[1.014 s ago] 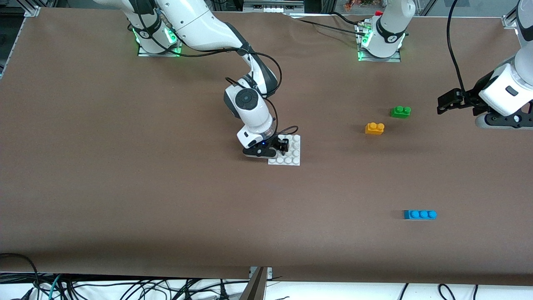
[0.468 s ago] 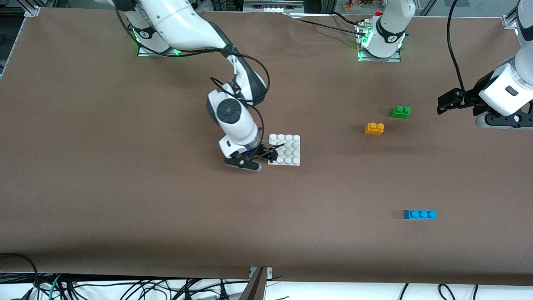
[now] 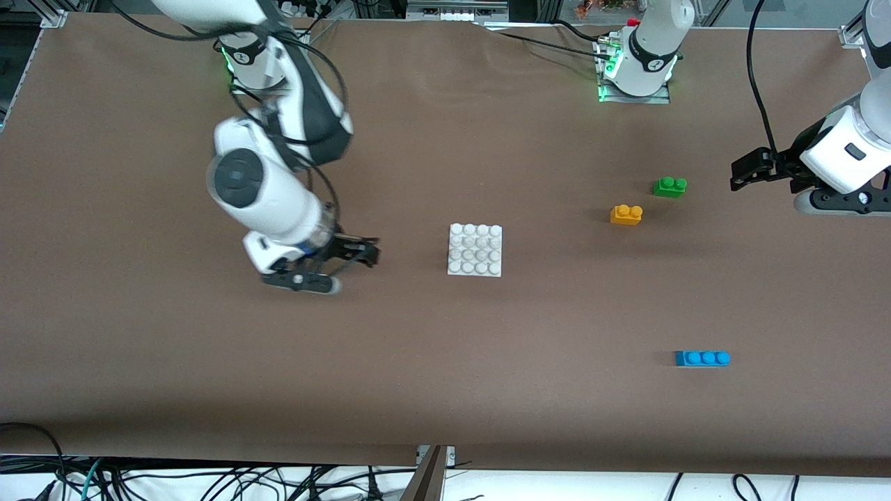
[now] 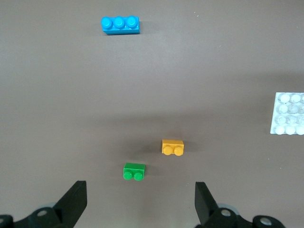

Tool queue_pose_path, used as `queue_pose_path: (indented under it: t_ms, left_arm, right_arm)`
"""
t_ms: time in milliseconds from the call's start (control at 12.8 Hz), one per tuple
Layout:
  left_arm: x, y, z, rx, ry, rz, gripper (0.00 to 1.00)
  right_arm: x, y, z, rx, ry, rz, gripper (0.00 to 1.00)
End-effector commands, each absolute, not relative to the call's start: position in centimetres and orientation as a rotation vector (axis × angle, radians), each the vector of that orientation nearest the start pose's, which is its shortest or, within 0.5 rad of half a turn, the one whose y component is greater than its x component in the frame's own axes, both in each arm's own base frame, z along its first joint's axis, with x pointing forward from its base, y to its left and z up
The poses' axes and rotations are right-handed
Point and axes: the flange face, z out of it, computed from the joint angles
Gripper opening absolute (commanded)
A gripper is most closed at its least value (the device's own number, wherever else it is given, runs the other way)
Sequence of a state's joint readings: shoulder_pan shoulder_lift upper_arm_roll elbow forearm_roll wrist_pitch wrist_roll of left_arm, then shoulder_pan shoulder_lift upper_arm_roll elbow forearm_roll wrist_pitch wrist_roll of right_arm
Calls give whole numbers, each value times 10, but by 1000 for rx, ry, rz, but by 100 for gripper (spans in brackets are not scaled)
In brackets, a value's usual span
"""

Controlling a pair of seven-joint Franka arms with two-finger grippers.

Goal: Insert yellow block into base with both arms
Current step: 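Release the plate and retract the right gripper while the left gripper reaches out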

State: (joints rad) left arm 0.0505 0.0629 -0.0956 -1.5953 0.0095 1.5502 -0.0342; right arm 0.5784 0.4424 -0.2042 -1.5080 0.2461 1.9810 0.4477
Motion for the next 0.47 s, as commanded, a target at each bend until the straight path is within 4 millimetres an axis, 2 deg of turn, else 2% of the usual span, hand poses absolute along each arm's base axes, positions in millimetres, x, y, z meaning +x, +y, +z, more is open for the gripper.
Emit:
queue_pose_path:
  t_ms: [0,156,390]
  left_arm:
    - [570,-26,578,-3164,2,186,100]
    - [572,-30,563,-3194,14,236,100]
    - [563,-32,543,-3194,77,306,100]
  right_arm:
    - [595,213,455,-3005,120,89,100]
    - [587,170,481,-3078,127,127,100]
    - [578,114,514,-3105,22,148,100]
